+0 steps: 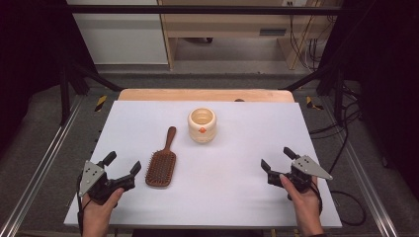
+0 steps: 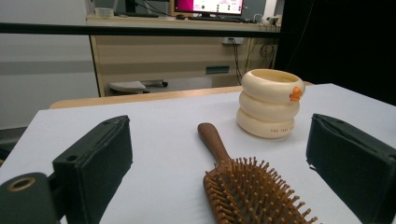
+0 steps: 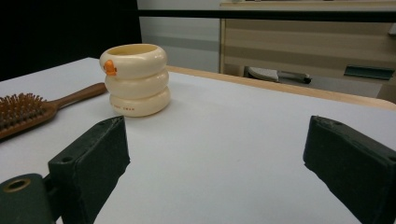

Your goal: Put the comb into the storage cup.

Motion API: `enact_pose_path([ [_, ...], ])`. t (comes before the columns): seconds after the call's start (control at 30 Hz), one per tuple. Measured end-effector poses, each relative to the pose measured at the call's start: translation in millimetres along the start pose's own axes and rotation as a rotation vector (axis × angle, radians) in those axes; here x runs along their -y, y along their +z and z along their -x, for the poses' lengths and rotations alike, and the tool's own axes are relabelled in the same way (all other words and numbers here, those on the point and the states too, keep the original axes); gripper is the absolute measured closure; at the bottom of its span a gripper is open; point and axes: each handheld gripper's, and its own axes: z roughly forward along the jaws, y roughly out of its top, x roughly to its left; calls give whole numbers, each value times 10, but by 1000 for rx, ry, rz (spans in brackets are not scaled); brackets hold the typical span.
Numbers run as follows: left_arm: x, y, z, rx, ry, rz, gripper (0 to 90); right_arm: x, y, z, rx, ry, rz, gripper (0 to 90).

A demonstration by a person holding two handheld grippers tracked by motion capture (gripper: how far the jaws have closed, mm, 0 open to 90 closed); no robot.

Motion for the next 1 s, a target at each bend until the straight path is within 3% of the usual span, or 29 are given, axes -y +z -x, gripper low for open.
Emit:
enact_pose_path([
  [0.23, -1, 1, -13, 7, -7, -21, 210, 3, 15, -21, -3, -7, -8, 72],
  [0.3, -3, -6, -3, 8, 0, -29, 316, 11, 21, -18, -1, -8, -13, 72],
  [0.33, -7, -15, 10, -3, 8, -24, 316, 11, 21, -18, -1, -8, -13, 72],
  [0.37, -13, -25, 20, -11, 17, -16, 392, 13, 18, -21, 1, -9, -13, 73],
  [0.4, -20, -32, 26, -12, 18, -11, 392, 13, 18, -21, 1, -9, -13, 73],
  [0.43, -23, -38, 29, -7, 17, -13, 476, 10, 9, -25, 1, -7, -12, 73],
  [0.5, -21, -39, 33, -11, 12, -19, 497, 9, 8, -26, 1, -7, -12, 73],
  [0.63, -35, -48, 40, -2, 5, -17, 612, 7, 23, -34, 0, -9, -14, 74],
  [0.67, -39, -52, 38, 2, 2, -18, 680, 8, 27, -39, -3, -10, -16, 74],
  [0.87, -61, -44, 62, 32, -12, -35, 802, 9, 23, -36, -2, -9, -16, 74],
  [1.0, -67, 2, 113, 55, 3, -59, 879, 9, 14, -31, 0, -8, -12, 75],
])
